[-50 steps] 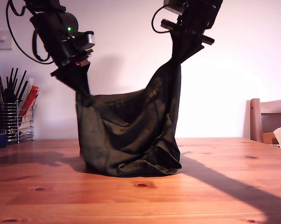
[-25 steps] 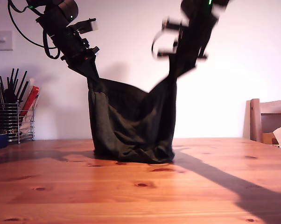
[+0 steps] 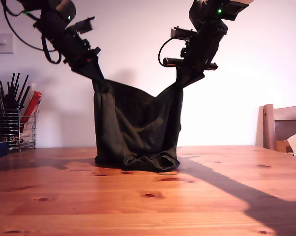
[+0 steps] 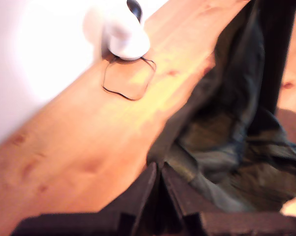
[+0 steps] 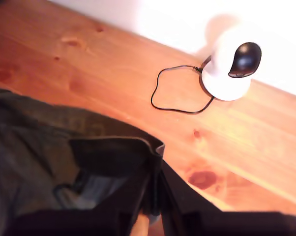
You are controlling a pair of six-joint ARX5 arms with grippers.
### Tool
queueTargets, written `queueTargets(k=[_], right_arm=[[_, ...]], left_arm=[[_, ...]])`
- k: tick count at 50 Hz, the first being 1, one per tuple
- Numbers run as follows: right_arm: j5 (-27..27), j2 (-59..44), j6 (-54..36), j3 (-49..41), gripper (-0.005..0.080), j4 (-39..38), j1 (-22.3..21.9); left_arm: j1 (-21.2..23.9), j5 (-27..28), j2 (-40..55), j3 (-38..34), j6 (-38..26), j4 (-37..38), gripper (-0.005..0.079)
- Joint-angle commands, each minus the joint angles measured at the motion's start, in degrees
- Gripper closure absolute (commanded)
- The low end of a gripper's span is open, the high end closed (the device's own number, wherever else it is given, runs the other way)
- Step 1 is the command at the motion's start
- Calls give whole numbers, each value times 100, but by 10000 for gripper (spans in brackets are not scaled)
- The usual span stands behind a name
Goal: Fold the underwear in front of you. After folding it, place it to the right side.
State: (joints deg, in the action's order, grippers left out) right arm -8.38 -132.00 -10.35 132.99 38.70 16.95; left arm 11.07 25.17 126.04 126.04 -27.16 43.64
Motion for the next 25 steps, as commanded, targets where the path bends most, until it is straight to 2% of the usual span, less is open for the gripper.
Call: queueTargets(k=[1,14,25], right_arm=[[0,92,4,-203,765,-13,13],[-4,105,-57,-549,765,87,13],[0,278,-31,-911,765,-155,59]], left_arm=[[-57,46,74,-190,11,-46,765],[-275,258,61,-678,-50,-13,764],[-308,317,61,-748,-42,0,764]])
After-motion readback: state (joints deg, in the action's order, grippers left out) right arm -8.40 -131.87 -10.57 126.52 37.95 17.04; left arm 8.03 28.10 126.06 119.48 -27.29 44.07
